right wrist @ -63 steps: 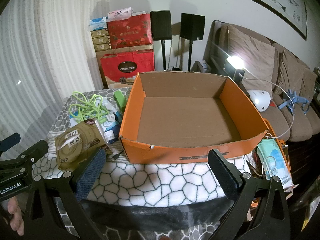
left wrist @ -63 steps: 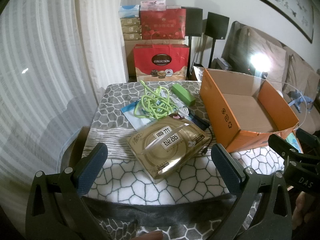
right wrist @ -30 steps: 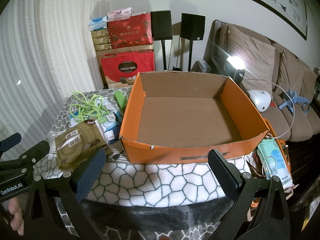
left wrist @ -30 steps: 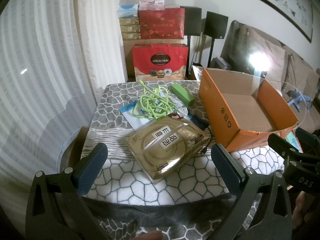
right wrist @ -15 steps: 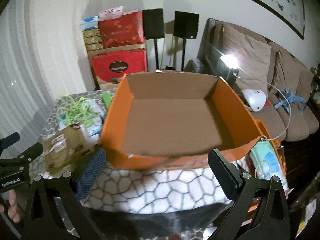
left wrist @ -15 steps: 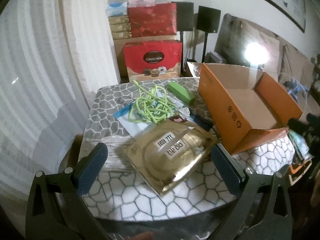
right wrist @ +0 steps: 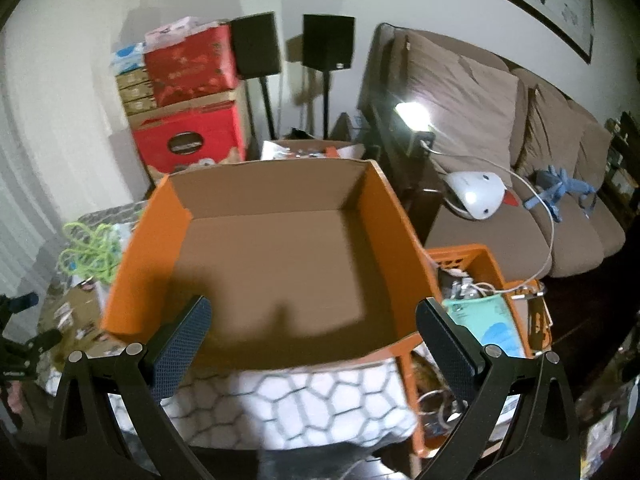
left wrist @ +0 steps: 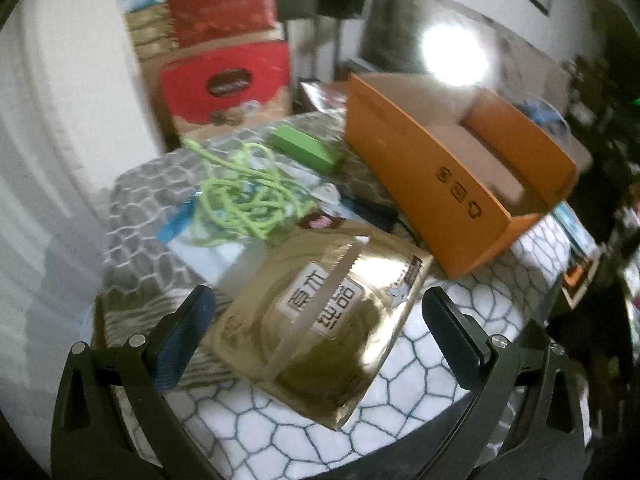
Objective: Organize objects
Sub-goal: 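Move the left gripper down onto the gold foil package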
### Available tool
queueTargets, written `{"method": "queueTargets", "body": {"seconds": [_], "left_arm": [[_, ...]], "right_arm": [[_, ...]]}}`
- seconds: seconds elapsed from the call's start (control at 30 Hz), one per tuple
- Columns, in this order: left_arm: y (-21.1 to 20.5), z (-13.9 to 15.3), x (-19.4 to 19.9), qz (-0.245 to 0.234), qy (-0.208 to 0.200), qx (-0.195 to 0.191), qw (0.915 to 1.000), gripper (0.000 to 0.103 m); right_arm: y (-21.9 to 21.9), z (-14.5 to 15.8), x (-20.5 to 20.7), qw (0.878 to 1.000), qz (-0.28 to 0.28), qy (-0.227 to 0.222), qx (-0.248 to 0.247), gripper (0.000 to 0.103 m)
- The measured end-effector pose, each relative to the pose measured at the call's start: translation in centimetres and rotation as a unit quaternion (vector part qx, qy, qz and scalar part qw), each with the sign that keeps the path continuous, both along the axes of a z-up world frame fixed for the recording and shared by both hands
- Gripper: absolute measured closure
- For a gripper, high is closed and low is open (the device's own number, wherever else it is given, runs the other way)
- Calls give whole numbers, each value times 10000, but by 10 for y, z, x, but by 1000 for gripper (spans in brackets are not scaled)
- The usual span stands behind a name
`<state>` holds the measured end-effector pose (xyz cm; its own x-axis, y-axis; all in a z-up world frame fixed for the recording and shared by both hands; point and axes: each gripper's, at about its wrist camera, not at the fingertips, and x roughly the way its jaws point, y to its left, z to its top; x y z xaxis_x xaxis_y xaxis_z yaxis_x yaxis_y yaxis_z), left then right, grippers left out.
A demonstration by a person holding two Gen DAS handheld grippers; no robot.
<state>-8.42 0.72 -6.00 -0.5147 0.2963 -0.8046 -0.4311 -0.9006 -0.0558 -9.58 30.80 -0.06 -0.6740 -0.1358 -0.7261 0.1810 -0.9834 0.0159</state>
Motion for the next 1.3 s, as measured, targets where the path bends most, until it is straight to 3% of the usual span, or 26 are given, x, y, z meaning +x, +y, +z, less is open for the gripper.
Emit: {"method": "queueTargets", "body": {"seconds": [0.2, 0.43, 0.67, 0.77, 0.93, 1.03, 1.17, 1.3], "left_arm": [[6, -14, -14, -537, -281, -18, 9982, 0], [29, -22, -3, -1131, -150, -548, 9920, 0], [44, -33, -2, -1357, -195, -950, 9860, 0], [45, -36, -5, -1350, -235, -1004, 9855, 0], [43, -34, -9, -1420, -333, -840, 9857, 0], [47, -36, -10, -1429, -323, -1018, 9840, 0], [50, -39, -12, -1348, -340, -1171, 9833, 2], [50, -40, -15, -1280, -410, -1176, 9839, 18]], "right_arm": [[39, -8, -39, 9991, -62, -407, -137, 0], [74, -20, -78, 9959, -167, -873, -138, 1], [84, -33, -99, 9914, 88, -1309, -35, 7], [83, -42, -106, 9873, 273, -1562, 59, 18], [77, -56, -113, 9787, 533, -1967, 261, 61], [74, -63, -115, 9737, 643, -2164, 322, 83], [69, -61, -114, 9727, 747, -2155, 426, 90], [62, -62, -114, 9701, 836, -2190, 629, 95]]}}
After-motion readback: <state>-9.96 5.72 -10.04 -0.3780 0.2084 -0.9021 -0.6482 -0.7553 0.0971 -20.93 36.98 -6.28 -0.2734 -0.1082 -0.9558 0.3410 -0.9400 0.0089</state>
